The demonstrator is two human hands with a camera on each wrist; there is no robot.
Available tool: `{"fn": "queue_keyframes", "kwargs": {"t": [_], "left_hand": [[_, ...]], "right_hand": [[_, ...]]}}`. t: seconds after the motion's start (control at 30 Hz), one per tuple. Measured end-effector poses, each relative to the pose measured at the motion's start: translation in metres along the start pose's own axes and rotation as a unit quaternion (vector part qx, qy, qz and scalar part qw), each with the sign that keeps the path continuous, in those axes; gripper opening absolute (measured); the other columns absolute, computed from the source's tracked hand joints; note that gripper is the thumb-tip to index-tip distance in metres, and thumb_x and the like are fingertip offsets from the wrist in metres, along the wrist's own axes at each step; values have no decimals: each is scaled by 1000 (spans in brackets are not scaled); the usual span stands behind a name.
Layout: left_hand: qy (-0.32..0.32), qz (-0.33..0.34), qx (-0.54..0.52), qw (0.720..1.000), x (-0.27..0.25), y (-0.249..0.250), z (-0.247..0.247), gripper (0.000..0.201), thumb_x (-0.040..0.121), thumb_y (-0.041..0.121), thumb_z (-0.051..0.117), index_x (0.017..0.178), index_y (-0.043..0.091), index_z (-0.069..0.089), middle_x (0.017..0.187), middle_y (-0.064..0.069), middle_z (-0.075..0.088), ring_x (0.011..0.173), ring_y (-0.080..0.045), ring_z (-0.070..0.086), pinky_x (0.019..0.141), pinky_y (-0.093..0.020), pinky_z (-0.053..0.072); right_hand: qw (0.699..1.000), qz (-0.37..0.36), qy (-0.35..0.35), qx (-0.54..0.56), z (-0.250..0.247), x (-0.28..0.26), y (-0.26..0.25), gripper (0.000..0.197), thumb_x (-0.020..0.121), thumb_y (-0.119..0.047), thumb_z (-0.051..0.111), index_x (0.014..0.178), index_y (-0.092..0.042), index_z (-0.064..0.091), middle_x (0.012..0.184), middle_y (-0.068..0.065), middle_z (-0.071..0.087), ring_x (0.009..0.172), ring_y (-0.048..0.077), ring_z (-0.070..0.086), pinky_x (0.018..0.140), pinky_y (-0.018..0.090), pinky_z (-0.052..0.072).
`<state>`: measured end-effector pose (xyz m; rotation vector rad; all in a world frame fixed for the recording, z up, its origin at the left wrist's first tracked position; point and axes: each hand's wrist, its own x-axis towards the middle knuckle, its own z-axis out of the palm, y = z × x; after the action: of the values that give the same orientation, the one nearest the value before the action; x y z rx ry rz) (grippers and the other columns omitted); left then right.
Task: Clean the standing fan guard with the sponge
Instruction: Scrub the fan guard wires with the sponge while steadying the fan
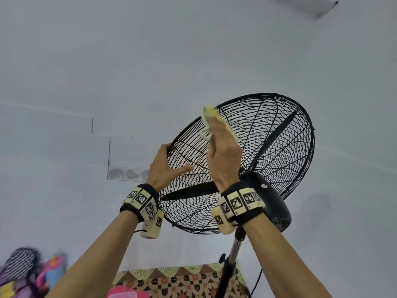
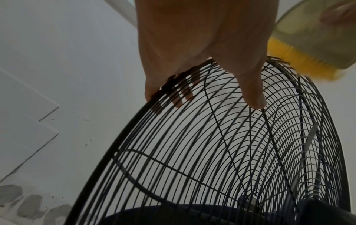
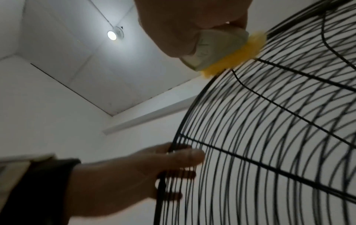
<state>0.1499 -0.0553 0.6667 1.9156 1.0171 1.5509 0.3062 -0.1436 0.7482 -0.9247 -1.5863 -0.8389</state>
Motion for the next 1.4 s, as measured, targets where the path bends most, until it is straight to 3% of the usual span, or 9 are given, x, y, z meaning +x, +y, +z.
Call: {"fn": "queue_keyframes", "kwargs": {"t": [0.17, 0.4, 0.57, 0.67, 0.77, 0.9, 1.0, 1.23, 1.4], "left_hand": [[-17, 0, 4, 1000, -1, 2, -2, 73, 69, 64, 74, 127, 25, 56, 124, 0, 67, 111, -19, 65, 95, -47, 56], [-7, 2, 0, 1000, -3, 5, -1, 104, 66, 63, 89, 146, 18, 41, 141, 1, 57, 126, -16, 55, 103, -35, 45], [-35, -28, -49, 998, -10, 8, 0, 53, 79, 52, 72, 117, 15, 64, 109, -2, 72, 109, -26, 68, 92, -44, 58], [-21, -12, -35, 999, -8, 6, -4, 92, 64, 69, 84, 134, 19, 54, 128, 2, 66, 116, -17, 62, 102, -41, 52], [-11, 4, -6, 1000, -4, 5, -2, 103, 67, 62, 89, 147, 17, 40, 142, 0, 57, 127, -16, 54, 106, -37, 45], [0, 4, -1, 1000, -2, 1, 2, 97, 72, 53, 92, 146, 16, 41, 140, -1, 58, 126, -18, 56, 107, -41, 48], [-16, -18, -16, 1000, 0, 0, -1, 88, 65, 55, 84, 134, 21, 42, 121, 1, 66, 110, -21, 65, 89, -35, 54], [-7, -1, 4, 1000, 1, -4, 1, 98, 67, 63, 89, 143, 24, 41, 140, 7, 57, 125, -13, 55, 105, -36, 45], [-13, -4, 8, 1000, 3, -4, 0, 89, 70, 52, 93, 136, 21, 42, 128, 3, 61, 117, -19, 60, 102, -40, 50]], "right_hand": [[969, -160, -185, 20, 10, -35, -20, 54, 88, 9, 61, 139, -8, 61, 138, 14, 65, 123, 33, 65, 94, 54, 59], [1000, 20, 20, 13, 0, -5, -4, 50, 100, -2, 51, 150, -9, 52, 149, 7, 57, 138, 26, 54, 107, 56, 50], [974, -146, -172, 26, 15, -41, -32, 49, 91, 5, 56, 137, -10, 62, 131, 8, 69, 117, 27, 67, 94, 54, 57], [991, -77, -64, 86, 6, -33, -27, 51, 93, 10, 61, 140, -9, 61, 141, 6, 64, 130, 23, 61, 104, 50, 53], [995, 39, 81, 32, -7, -14, -3, 51, 95, 2, 61, 143, -16, 61, 142, 3, 54, 131, 26, 50, 103, 47, 53], [1000, 4, 15, 23, 0, -42, 0, 42, 98, -7, 57, 138, -14, 65, 128, 6, 64, 119, 27, 57, 99, 46, 55], [989, -104, -95, 37, 5, -74, -10, 36, 96, -9, 59, 130, -11, 70, 119, 10, 71, 109, 25, 63, 89, 49, 59], [989, 64, 120, 62, -21, -31, 18, 37, 91, -7, 71, 128, -10, 69, 122, 4, 73, 106, 21, 68, 83, 41, 61], [990, -46, -85, 100, -12, -72, -6, 33, 95, -14, 62, 126, -10, 71, 118, 7, 76, 103, 22, 73, 83, 45, 63]]}}
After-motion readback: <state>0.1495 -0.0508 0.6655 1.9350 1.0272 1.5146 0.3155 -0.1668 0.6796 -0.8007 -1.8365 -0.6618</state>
